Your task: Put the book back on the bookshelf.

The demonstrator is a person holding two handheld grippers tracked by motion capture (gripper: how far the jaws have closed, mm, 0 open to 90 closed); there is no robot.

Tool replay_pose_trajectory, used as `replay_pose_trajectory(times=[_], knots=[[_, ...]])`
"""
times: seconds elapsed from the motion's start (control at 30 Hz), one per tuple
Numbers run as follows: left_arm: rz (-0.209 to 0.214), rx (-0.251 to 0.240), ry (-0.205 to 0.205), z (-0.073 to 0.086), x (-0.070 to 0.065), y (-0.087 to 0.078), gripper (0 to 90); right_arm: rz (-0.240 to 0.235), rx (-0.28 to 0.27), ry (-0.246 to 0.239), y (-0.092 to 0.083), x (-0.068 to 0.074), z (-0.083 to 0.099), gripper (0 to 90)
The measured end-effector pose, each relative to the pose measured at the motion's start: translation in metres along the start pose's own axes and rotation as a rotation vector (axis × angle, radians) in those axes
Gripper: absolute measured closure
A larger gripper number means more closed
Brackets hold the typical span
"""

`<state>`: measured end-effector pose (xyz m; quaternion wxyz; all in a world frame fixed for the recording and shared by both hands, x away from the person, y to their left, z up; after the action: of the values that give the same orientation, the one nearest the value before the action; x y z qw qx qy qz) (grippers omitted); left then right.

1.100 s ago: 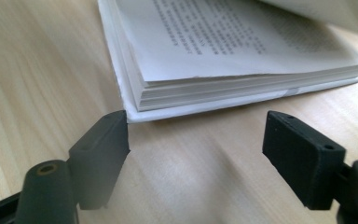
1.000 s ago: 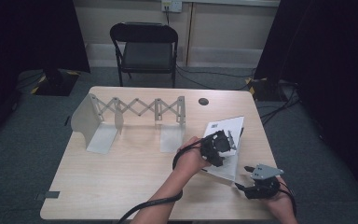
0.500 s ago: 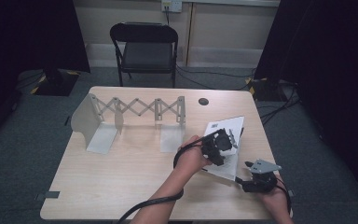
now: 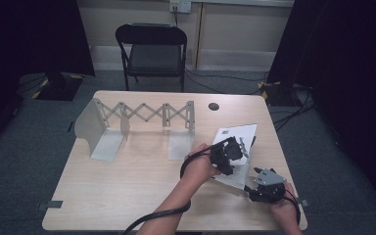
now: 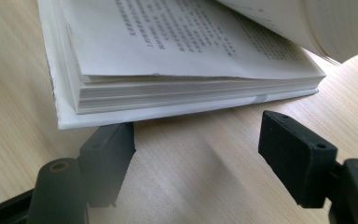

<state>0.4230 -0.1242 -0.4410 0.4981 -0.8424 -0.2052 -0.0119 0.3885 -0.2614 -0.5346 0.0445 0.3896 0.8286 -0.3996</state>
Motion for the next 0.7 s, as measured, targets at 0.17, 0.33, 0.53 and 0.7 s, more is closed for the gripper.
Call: replay_pose_trajectory(times=[0.17,0.33,0.53,0.7], knots=[[0.000,0.002,0.005,-0.001,0.001,-0.001,51.1,-0.002,-0.013,0.008,0.000,-0.001,0.001,25.0],[0.002,0.005,0.002,-0.001,0.001,-0.001,51.6,0.027,-0.011,0.004,0.003,-0.002,0.000,15.2],[-0.003,0.014,0.009,-0.001,0.000,-0.001,51.8,0.022,-0.028,0.013,0.005,-0.001,-0.001,15.5],[-0.014,0.010,0.014,-0.002,0.001,-0.003,51.8,-0.001,-0.065,-0.008,-0.004,0.003,-0.012,31.7]])
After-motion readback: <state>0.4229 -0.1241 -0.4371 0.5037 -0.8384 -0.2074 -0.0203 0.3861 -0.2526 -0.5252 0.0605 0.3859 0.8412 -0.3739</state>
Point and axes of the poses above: each handheld gripper's, and its own axes: y roughly forward along the jaws, z roughly out of its underside, x roughly to its left, the point moved 7 cm from there along y, roughly forward along the jaws, and after that the axes turned 4 degrees about -y, right-handed, at the moved point
